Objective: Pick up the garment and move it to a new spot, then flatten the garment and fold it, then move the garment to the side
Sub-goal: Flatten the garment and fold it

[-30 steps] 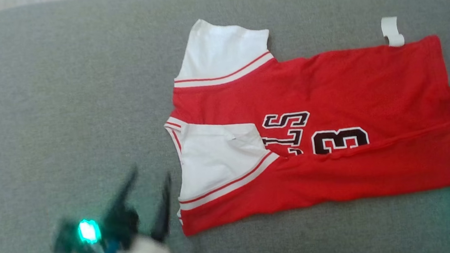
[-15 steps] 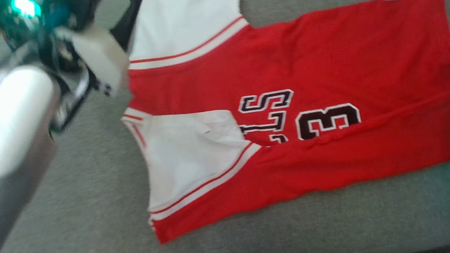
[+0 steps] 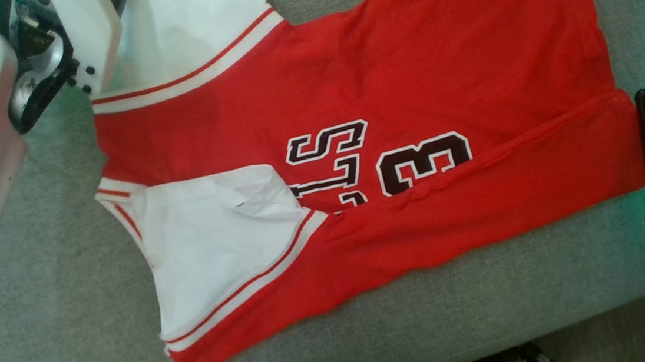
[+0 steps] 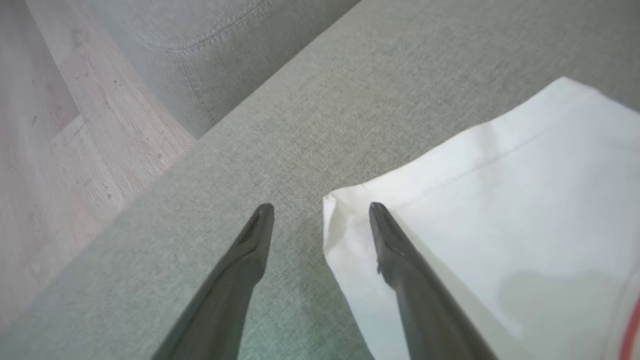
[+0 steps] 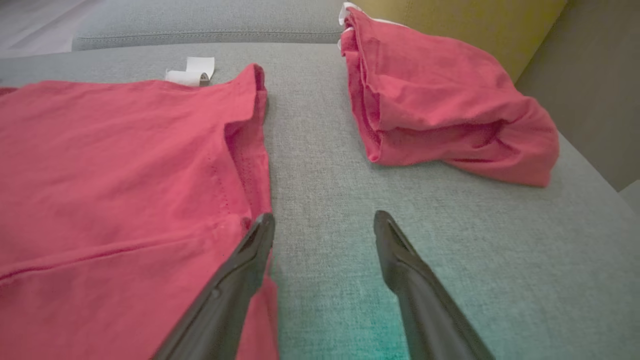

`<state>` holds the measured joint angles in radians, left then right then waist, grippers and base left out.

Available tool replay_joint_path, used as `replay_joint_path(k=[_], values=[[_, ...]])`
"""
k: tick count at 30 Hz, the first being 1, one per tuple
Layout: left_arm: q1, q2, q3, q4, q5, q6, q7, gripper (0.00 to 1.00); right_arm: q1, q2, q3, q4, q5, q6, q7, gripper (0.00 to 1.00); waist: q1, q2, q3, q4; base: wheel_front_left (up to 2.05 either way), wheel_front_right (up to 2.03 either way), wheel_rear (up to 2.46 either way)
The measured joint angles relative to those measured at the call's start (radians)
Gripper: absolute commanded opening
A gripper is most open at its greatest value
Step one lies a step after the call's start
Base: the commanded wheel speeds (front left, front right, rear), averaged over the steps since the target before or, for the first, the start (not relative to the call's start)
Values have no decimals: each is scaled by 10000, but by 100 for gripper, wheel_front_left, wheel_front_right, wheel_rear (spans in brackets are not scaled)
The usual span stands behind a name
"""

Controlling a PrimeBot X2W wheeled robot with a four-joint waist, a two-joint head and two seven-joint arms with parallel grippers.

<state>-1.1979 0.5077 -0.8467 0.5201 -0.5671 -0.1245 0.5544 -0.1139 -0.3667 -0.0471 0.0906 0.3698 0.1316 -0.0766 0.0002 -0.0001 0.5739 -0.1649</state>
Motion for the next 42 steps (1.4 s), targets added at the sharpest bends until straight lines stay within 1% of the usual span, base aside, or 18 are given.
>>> replay_joint_path(k=[2,3,4,5,12,18,20,21,24,27,33,35,36,37,38,40,41,42], values=[[0,4,-105,111,-205,-2,180,100,-32,-2,12,81,0,0,-46,100,-1,0,62,-62,0,0,0],[-2,12,-127,115,-318,-4,176,49,-45,-4,23,125,0,0,-77,100,-1,0,83,-78,0,0,0],[-15,25,-153,107,-385,-15,173,5,-58,-4,33,157,2,0,-96,100,-2,0,100,-84,0,0,0],[-36,35,-203,104,-435,-61,165,0,-72,-6,42,188,2,0,-102,100,-2,0,109,-81,0,0,0],[-74,188,-485,107,-477,-79,-297,0,-499,-336,232,165,61,0,-88,100,-2,0,52,29,0,0,0],[-399,215,-769,84,-479,-81,-639,0,-1627,-1398,882,-69,617,0,897,100,-2,0,-98,234,0,0,0],[-522,215,-886,19,-483,-81,-688,0,-2283,-1887,1321,-46,819,0,1465,100,-3,0,-120,319,0,0,0],[-588,215,-951,-67,-506,-81,-786,0,-3015,-2301,1822,127,1202,0,2042,100,-2,0,-103,405,0,0,0],[-692,213,-1103,-119,-508,-81,-867,0,-4118,-2777,2585,629,1549,0,2644,100,-2,0,-32,548,0,0,0],[-798,211,-1246,-221,-529,-81,-909,0,-5069,-3143,3356,1244,1643,0,2966,100,-1,0,76,702,0,0,0],[-1011,207,-1467,-299,-581,-82,-1085,0,-6365,-3538,4863,2451,1977,0,3505,98,-1,0,263,1009,0,0,0],[-1049,199,-1547,-307,-581,-82,-1170,0,-6596,-3666,5242,2803,2140,0,3607,89,-1,0,299,1100,0,0,0],[-1062,196,-1563,-309,-581,-84,-1174,0,-6672,-3716,5371,2945,2251,0,3626,87,-1,0,307,1141,0,0,0],[-1066,194,-1572,-309,-587,-84,-1200,0,-6762,-3749,5501,3066,2389,0,3634,78,-1,0,309,1178,0,0,0],[-1066,192,-1588,-307,-631,-84,-1262,0,-6837,-3783,5637,3150,2535,0,3684,61,-1,0,304,1208,0,0,0],[-1066,188,-1618,-291,-685,-86,-1281,0,-6999,-3850,5910,3258,2811,0,3687,46,-1,0,273,1245,0,0,0],[-1066,186,-1632,-284,-686,-86,-1306,0,-7052,-3887,6002,3310,2903,0,3670,43,-1,0,254,1257,0,0,0],[-1066,186,-1636,-274,-719,-86,-1350,0,-7115,-3910,6101,3379,2995,0,3655,37,-2,0,233,1266,0,0,0]])
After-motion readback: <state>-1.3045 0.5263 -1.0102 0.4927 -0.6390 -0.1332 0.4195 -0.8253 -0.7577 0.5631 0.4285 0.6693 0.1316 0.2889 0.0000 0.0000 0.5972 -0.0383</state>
